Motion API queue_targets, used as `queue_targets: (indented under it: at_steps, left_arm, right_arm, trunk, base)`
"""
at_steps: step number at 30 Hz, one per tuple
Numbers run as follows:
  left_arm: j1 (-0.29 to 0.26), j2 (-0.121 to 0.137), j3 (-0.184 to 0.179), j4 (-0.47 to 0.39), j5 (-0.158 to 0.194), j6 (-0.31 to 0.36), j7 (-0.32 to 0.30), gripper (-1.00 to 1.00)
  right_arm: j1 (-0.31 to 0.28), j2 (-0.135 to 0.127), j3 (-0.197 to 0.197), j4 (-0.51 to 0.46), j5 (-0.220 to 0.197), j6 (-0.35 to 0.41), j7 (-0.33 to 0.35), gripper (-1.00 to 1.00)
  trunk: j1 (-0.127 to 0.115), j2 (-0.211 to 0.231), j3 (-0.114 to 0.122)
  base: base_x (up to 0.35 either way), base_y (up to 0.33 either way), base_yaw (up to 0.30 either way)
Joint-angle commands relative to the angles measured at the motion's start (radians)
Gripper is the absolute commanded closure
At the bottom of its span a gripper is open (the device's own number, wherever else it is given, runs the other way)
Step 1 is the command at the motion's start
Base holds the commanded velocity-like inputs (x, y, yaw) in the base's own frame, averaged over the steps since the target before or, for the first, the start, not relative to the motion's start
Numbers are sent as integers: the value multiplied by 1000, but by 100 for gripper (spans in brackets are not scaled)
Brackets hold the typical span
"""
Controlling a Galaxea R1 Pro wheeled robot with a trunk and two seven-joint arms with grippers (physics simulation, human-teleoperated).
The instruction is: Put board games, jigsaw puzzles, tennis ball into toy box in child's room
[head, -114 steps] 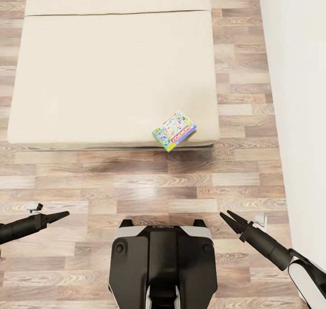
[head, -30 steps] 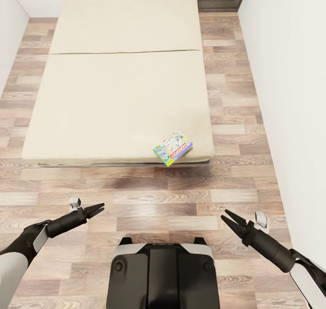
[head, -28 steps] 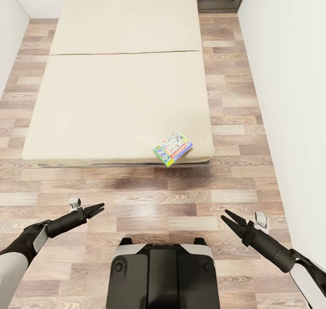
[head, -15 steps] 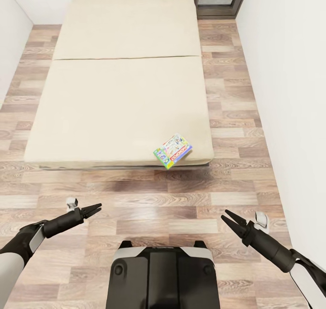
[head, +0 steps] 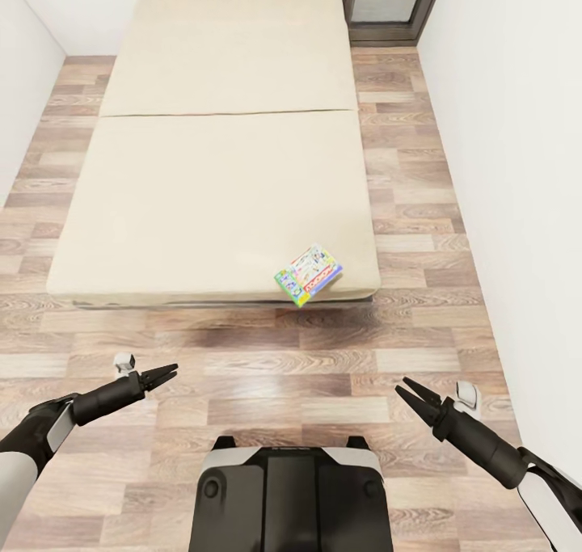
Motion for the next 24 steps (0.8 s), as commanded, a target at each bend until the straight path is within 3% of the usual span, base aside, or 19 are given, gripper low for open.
queue_targets:
  at_steps: [1, 24]
  left_arm:
    - [0, 0, 1, 0, 0, 11, -3, -100]
    - [0, 4, 2, 0, 0, 11, 21, -100]
  right_arm:
    - [0, 0, 0, 0, -9, 10, 1, -100]
    - [0, 1, 0, 16, -9, 0, -4, -100]
  trunk:
    - [1, -1, 1]
    - [1, -1, 39]
  base:
    - [0, 0, 0]
    - [0, 0, 0]
